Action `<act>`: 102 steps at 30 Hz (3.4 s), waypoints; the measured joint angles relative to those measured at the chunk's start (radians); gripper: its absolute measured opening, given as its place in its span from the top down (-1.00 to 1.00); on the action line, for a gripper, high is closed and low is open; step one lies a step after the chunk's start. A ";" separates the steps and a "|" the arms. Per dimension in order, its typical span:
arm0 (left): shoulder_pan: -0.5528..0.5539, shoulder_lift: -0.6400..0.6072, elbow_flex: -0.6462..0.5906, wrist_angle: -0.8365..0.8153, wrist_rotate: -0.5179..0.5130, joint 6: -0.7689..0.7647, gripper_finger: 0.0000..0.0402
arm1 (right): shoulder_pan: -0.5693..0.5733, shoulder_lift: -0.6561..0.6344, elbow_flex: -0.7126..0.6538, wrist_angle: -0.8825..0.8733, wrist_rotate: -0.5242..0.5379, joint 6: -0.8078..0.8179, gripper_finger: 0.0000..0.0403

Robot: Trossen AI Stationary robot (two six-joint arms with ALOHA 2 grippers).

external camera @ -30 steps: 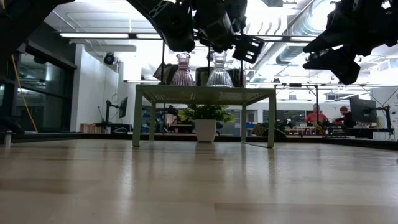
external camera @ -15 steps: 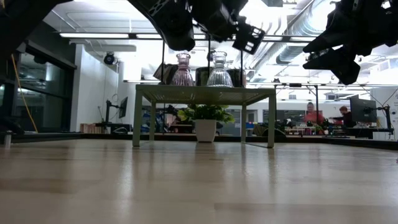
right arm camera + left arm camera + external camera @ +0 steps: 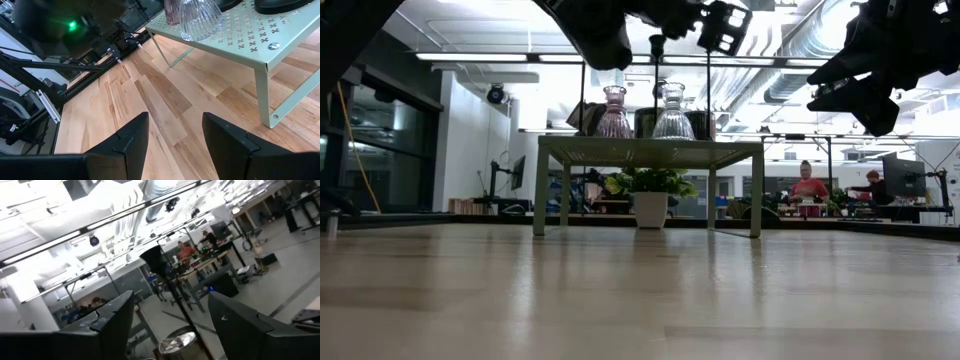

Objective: Pick & Place candle stick holders
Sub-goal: Put the transparent candle holder on the shelf

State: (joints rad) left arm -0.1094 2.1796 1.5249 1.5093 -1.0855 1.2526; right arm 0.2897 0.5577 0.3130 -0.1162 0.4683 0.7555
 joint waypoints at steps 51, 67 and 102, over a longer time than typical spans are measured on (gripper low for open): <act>-0.078 0.001 -0.469 -0.071 0.249 -1.106 1.00 | 0.000 0.000 0.000 0.000 0.000 0.000 0.12; -0.033 0.030 -0.544 0.013 0.167 -1.206 1.00 | 0.000 0.000 0.000 0.000 0.000 0.000 0.12; -0.015 0.030 -0.470 0.031 0.041 -1.092 1.00 | 0.000 0.000 0.000 0.000 0.000 0.000 0.12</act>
State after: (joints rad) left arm -0.1242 2.2097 1.0546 1.5401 -1.0441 0.1604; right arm 0.2899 0.5575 0.3130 -0.1162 0.4683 0.7555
